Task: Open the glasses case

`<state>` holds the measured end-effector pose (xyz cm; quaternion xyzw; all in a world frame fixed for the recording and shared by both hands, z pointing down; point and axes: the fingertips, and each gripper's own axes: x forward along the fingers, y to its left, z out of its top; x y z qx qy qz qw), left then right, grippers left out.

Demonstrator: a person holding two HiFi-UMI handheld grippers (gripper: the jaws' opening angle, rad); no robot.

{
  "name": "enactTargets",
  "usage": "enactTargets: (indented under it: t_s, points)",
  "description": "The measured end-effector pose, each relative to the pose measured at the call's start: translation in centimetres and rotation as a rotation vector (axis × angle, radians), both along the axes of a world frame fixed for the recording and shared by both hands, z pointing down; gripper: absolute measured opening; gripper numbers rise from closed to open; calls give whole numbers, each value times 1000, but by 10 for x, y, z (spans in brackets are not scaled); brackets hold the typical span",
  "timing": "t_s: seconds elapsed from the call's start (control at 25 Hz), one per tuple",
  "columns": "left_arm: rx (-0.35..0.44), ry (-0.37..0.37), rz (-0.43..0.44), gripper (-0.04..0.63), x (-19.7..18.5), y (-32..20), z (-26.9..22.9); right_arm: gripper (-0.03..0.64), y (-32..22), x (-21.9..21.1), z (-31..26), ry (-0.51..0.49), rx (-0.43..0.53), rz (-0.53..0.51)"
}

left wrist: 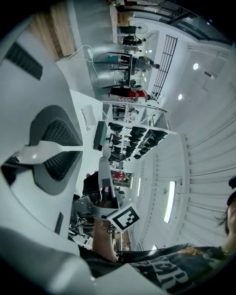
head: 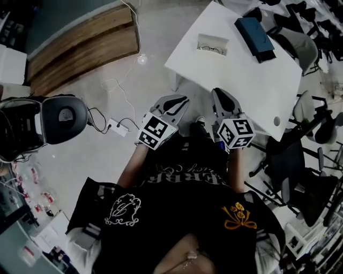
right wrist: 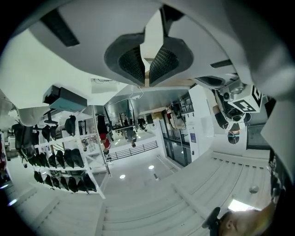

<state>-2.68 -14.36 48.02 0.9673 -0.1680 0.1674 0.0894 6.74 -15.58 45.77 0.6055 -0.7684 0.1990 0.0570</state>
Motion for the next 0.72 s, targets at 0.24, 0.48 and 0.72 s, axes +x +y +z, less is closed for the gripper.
enactTargets:
  t_s: [0.24, 0.48, 0.72]
  points:
    - [10, 34, 46, 29, 11, 24, -8, 23, 39, 4, -7, -12, 12, 56]
    - [0, 56, 113, 29, 30, 51, -19, 16, 72, 9, -17, -15, 34, 69]
    - [8, 80, 106, 29, 57, 89, -30, 15, 125, 29, -20, -21, 33, 81]
